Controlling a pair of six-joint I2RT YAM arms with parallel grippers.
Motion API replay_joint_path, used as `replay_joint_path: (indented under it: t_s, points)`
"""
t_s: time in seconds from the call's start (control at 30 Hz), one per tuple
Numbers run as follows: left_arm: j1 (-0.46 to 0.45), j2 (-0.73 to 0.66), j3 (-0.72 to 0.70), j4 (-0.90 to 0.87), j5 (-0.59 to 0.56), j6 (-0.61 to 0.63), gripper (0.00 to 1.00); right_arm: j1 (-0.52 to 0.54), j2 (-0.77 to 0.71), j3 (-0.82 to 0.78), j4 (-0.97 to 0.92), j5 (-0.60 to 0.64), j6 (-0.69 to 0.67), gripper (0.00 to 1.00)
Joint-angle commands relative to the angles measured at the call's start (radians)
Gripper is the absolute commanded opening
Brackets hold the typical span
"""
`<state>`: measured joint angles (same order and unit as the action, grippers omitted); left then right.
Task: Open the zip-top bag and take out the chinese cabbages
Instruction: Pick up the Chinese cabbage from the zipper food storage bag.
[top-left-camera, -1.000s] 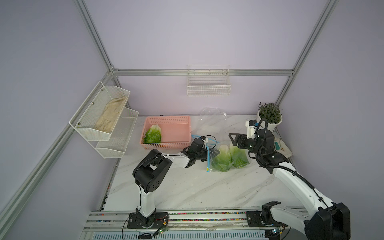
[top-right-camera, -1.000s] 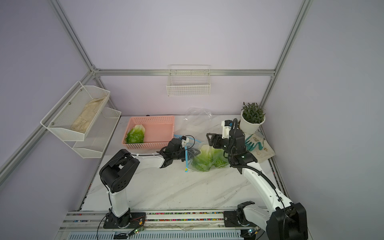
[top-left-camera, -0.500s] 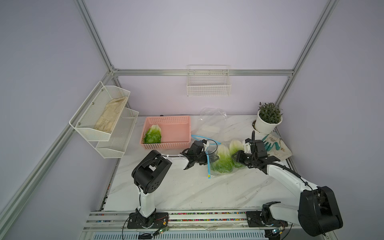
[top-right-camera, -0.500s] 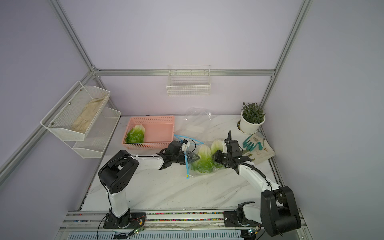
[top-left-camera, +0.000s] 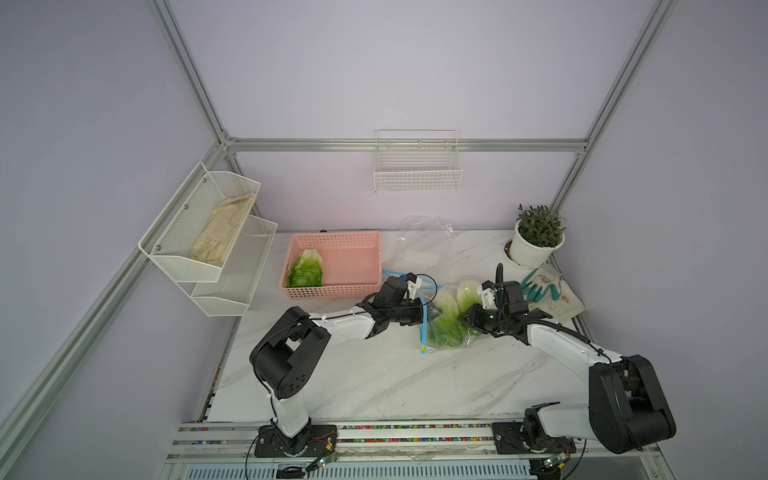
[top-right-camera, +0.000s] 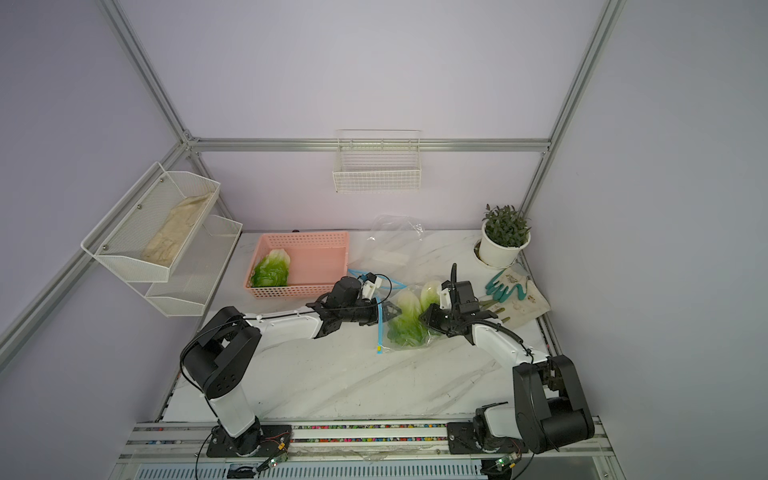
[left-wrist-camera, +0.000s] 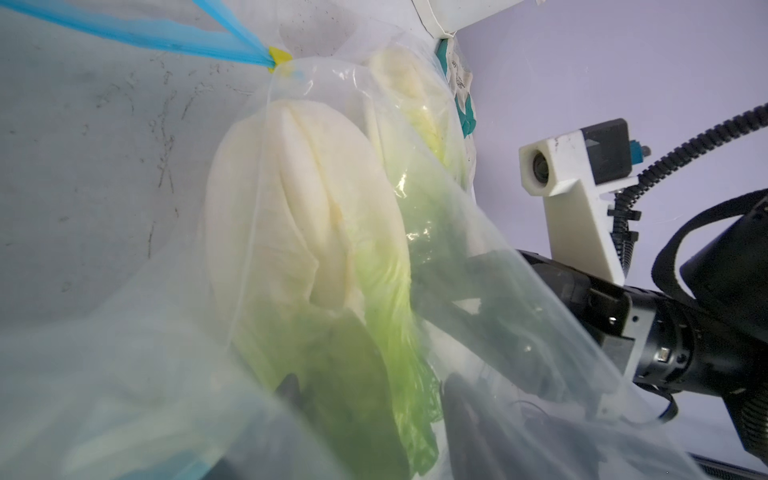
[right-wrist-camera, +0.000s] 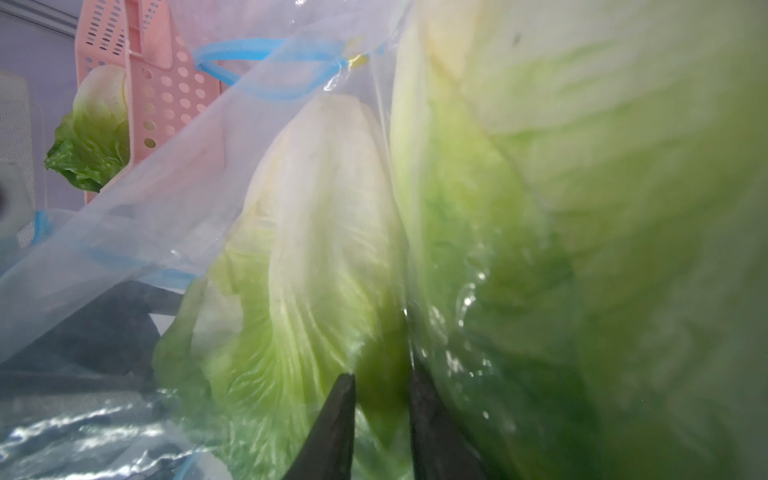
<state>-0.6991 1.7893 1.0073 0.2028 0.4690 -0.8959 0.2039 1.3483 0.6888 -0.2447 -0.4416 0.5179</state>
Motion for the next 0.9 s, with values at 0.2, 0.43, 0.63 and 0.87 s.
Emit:
replay_joint_path:
  t_s: [0.2, 0.43, 0.63, 0.87]
  points:
    - [-0.014, 0.083, 0.090, -0.017, -0.006, 0.011, 0.64, 0.006, 0.035, 0.005, 0.058, -0.065, 0.006, 0.18]
    - [-0.040, 0.128, 0.139, -0.016, 0.013, -0.003, 0.66, 0.053, 0.093, 0.008, 0.115, -0.138, 0.030, 0.14]
    - [-0.056, 0.157, 0.156, -0.014, 0.017, -0.011, 0.62, 0.069, 0.113, -0.012, 0.187, -0.171, 0.062, 0.14]
    - [-0.060, 0.172, 0.148, -0.014, 0.023, -0.006, 0.38, 0.070, 0.080, -0.011, 0.170, -0.093, 0.067, 0.14]
